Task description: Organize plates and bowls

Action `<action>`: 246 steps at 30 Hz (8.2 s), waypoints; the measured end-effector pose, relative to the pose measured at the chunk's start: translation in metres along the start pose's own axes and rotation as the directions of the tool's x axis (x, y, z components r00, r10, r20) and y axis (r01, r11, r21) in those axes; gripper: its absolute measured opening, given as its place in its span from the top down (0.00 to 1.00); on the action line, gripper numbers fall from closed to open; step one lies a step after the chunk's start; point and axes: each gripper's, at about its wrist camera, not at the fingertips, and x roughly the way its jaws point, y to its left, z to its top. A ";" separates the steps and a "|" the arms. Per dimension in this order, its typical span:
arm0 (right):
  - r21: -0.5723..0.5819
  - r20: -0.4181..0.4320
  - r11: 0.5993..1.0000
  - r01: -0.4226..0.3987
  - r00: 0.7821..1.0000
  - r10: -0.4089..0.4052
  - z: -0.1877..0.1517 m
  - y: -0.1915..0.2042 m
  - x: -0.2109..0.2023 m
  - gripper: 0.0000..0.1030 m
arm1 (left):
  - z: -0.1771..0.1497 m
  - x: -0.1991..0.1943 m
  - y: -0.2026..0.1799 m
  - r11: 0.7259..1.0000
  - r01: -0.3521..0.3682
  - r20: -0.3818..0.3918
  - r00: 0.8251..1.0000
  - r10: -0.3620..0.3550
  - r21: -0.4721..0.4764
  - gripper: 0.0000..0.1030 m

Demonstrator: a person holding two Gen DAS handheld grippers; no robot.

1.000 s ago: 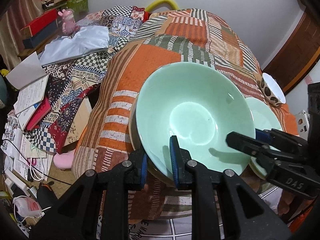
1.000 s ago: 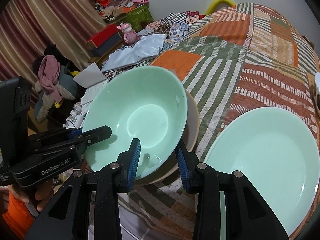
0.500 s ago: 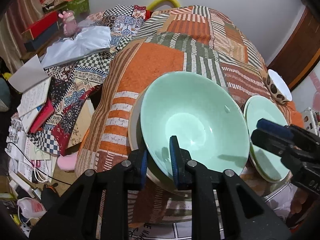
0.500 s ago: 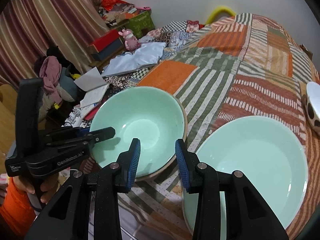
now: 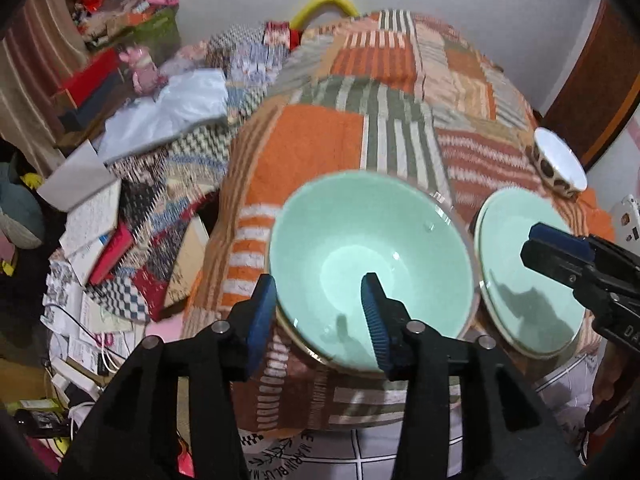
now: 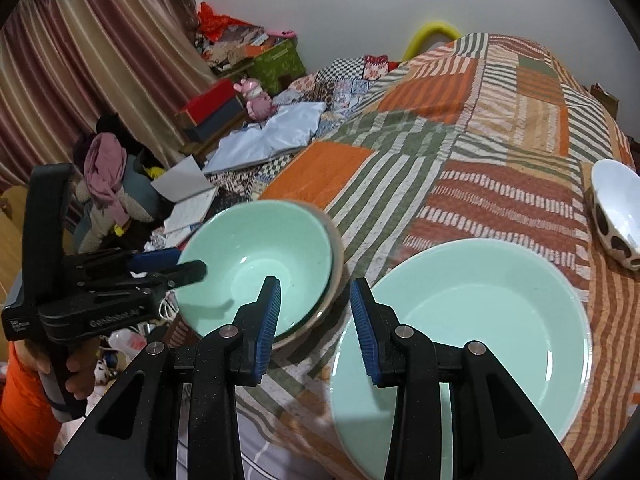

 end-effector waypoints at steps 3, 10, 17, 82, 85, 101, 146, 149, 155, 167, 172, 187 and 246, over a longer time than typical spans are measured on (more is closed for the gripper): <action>0.009 0.021 1.000 0.003 1.000 -0.004 0.001 -0.009 -0.010 0.67 | 0.008 -0.019 -0.011 1.000 0.002 0.060 0.998 -0.002 -0.001 0.49; 0.040 0.083 0.999 0.025 0.996 -0.028 0.002 -0.040 -0.043 0.67 | 0.022 -0.037 -0.056 0.998 0.043 0.142 0.989 -0.047 0.035 0.44; 0.070 0.136 0.993 0.096 0.985 -0.105 0.002 -0.079 -0.076 0.66 | 0.037 -0.034 -0.111 0.991 0.105 0.171 0.978 -0.117 0.077 0.43; 0.283 -0.013 0.921 0.266 0.962 -0.274 0.015 -0.292 -0.055 0.78 | 0.140 0.184 -0.333 0.880 0.361 -0.175 0.931 -0.320 0.310 0.78; 0.280 -0.009 0.922 0.269 0.961 -0.278 0.015 -0.289 -0.059 0.78 | 0.138 0.181 -0.333 0.879 0.365 -0.175 0.930 -0.324 0.307 0.78; 0.243 0.061 0.928 0.281 0.951 -0.304 0.020 -0.245 -0.097 0.78 | 0.124 0.111 -0.322 0.879 0.351 -0.082 0.936 -0.343 0.324 0.78; 0.059 0.091 0.985 0.165 0.981 -0.169 0.012 -0.065 -0.059 0.78 | 0.037 -0.012 -0.133 0.955 0.262 0.093 0.956 -0.277 0.140 0.78; 0.039 0.084 0.988 0.150 0.985 -0.153 0.013 -0.053 -0.052 0.78 | 0.032 -0.016 -0.113 0.961 0.249 0.104 0.960 -0.262 0.116 0.78; 0.006 0.067 0.993 0.115 0.991 -0.115 0.018 -0.029 -0.033 0.78 | 0.023 -0.018 -0.081 0.972 0.227 0.113 0.966 -0.233 0.068 0.78; -0.037 0.008 0.998 0.053 0.999 -0.053 0.019 0.008 0.008 0.78 | 0.005 -0.012 -0.028 0.982 0.188 0.103 0.977 -0.185 -0.011 0.78; -0.048 -0.026 0.998 0.037 0.999 -0.038 0.018 0.017 0.024 0.78 | -0.002 -0.004 -0.009 0.984 0.174 0.089 0.981 -0.171 -0.036 0.78; -0.053 -0.125 0.998 0.016 0.992 -0.023 0.008 0.031 0.058 0.78 | -0.018 0.021 0.021 0.979 0.176 0.042 0.984 -0.173 -0.102 0.78; -0.041 -0.120 0.999 0.010 0.993 -0.014 0.003 0.009 0.049 0.70 | -0.020 0.021 0.040 0.985 0.100 0.002 0.995 -0.101 -0.140 0.54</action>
